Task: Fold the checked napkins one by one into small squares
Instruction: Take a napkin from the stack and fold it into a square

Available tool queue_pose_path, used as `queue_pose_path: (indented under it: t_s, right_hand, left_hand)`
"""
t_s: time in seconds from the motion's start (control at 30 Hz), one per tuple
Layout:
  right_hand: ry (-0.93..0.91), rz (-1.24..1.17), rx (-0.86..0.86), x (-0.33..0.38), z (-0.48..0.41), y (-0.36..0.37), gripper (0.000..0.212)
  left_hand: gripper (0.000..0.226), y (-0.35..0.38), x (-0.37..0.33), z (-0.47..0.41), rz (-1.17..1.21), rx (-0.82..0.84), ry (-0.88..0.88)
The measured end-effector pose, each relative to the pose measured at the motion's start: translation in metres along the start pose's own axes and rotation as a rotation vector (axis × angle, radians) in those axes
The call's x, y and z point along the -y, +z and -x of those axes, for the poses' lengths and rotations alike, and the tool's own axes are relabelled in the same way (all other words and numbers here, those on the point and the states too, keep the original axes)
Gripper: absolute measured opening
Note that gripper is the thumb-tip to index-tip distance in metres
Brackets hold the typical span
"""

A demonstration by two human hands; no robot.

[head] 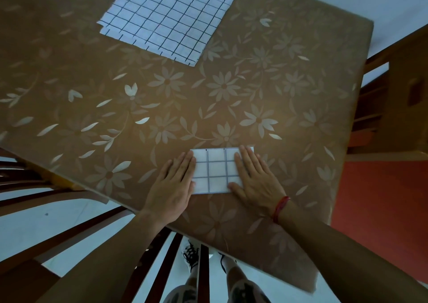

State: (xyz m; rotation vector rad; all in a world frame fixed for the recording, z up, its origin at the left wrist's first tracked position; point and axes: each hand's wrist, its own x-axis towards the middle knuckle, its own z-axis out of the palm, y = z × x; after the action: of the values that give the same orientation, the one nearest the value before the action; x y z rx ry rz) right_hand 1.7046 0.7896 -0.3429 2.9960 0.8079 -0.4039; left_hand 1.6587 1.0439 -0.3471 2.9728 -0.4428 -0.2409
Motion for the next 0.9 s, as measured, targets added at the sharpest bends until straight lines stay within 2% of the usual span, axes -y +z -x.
queue_pose_path:
  t_s: [0.23, 0.37, 0.47, 0.57, 0.67, 0.9]
  right_hand:
    - [0.024, 0.031, 0.007, -0.007, 0.002, -0.004, 0.079]
    - [0.021, 0.021, -0.043, -0.008, -0.003, -0.016, 0.070]
    - [0.027, -0.043, -0.086, -0.010, -0.012, -0.029, 0.056]
    - [0.012, -0.157, -0.086, -0.015, -0.025, -0.041, 0.057]
    - [0.044, -0.236, -0.031, -0.020, -0.043, -0.052, 0.054]
    - [0.165, -0.334, 0.181, -0.025, -0.078, -0.060, 0.028]
  left_hand:
    - [0.058, -0.002, -0.001, -0.001, 0.003, 0.014, -0.009]
    - [0.058, -0.002, -0.003, -0.001, 0.018, 0.008, -0.011]
    - [0.060, -0.002, -0.003, -0.001, 0.026, 0.004, -0.018]
    - [0.060, -0.002, -0.005, -0.001, 0.033, 0.002, -0.030]
    - [0.060, -0.003, -0.006, -0.002, 0.031, 0.008, -0.038]
    - [0.059, -0.005, -0.007, -0.002, 0.036, 0.013, -0.040]
